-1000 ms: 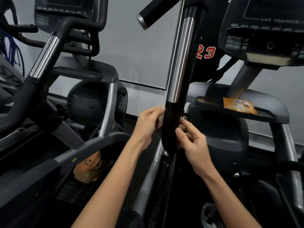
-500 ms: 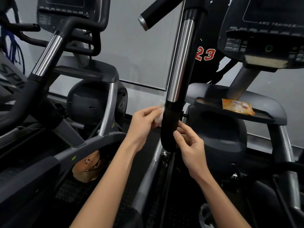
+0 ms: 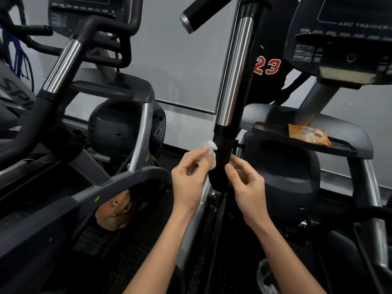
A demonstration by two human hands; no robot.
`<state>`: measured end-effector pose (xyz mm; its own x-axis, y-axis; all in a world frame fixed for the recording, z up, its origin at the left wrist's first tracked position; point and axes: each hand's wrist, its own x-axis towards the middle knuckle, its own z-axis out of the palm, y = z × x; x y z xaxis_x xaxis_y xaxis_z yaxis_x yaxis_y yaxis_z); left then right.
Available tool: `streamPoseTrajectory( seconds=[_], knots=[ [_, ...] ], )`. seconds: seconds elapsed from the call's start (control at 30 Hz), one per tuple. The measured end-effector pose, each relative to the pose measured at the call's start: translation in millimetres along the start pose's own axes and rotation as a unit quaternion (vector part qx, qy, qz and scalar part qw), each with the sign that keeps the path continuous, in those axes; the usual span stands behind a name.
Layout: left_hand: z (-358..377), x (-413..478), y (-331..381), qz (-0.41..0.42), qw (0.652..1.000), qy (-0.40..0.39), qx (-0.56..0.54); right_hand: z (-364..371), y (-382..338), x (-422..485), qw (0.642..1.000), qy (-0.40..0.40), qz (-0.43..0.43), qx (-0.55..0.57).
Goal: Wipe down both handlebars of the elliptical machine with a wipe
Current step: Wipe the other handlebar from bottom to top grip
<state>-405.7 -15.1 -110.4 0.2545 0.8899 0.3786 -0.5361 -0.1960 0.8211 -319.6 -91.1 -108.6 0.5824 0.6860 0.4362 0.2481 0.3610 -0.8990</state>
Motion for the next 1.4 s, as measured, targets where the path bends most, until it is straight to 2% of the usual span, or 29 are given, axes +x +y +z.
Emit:
streamPoseTrajectory(
  seconds=[0.07,0.17,0.23,0.3,0.4,0.47,0.57,0.63,0.7,0.8,0.87,0.93,1.1,1.17,1.23,1.33,1.4],
  knots=[
    [-3.6,-4.9,-9.5,-0.017,1.0,0.003,0.003,0.0,0.1,-0.6,1.0,-0.002,0.004,-0.001],
    [-6.2,-4.9,-17.6,-0.134,0.991,-0.024,-0.012,-0.1,-0.6,-0.8,1.0,-0.007,0.005,-0.006],
    [-3.3,-1.4,-12.6,-0.181,0.982,-0.044,-0.013,0.3,-1.2,-0.7,1.0,-0.006,0.002,-0.004],
    [0.3,2.3,-3.6,-0.161,0.986,-0.036,-0.029,0.8,-0.7,-1.2,1.0,-0.003,0.001,-0.005],
    [2.3,-1.1,4.1,-0.083,0.995,-0.006,-0.058,1.0,0.9,-1.4,1.0,0.001,-0.005,-0.007],
    [1.5,-11.4,-1.0,-0.074,0.995,0.024,-0.058,1.7,1.3,-1.3,1.0,0.007,-0.009,-0.004],
    [-3.6,-22.8,-17.3,-0.144,0.989,0.034,-0.03,3.8,2.3,-1.2,1.0,0.012,-0.009,0.006],
    [-4.6,-23.3,-21.1,-0.218,0.975,0.018,-0.046,4.6,2.4,-1.9,1.0,0.015,-0.007,0.01],
    [-1.0,-18.1,-12.6,-0.242,0.967,0.01,-0.084,4.5,1.9,-2.4,1.0,0.016,-0.009,0.007],
    [3.4,-11.1,3.2,-0.166,0.98,0.013,-0.11,4.3,0.3,-2.9,1.0,0.013,-0.01,0.001],
    [3.4,-11.8,3.8,-0.114,0.989,0.017,-0.089,4.4,0.2,-2.5,1.0,0.012,-0.012,-0.001],
    [2.1,-16.0,-2.9,-0.097,0.993,0.023,-0.059,4.8,0.0,-2.3,1.0,0.014,-0.012,0.0],
    [-1.3,-12.7,-13.9,-0.237,0.969,-0.006,-0.076,4.2,0.3,-3.1,1.0,0.009,-0.007,-0.001],
    [-0.7,-2.6,-6.8,-0.213,0.974,-0.032,-0.066,4.0,0.2,-2.5,1.0,0.011,-0.002,0.003],
    [4.3,6.1,7.2,-0.147,0.986,-0.045,-0.066,3.7,0.2,-2.2,1.0,0.011,0.001,0.003],
    [13.9,8.1,23.0,-0.05,0.998,-0.011,-0.029,3.8,1.8,-2.0,1.0,0.011,0.006,0.006],
    [14.2,-0.1,21.0,0.047,0.998,0.013,0.03,3.7,2.6,-1.3,1.0,0.015,0.008,0.006]
  ],
)
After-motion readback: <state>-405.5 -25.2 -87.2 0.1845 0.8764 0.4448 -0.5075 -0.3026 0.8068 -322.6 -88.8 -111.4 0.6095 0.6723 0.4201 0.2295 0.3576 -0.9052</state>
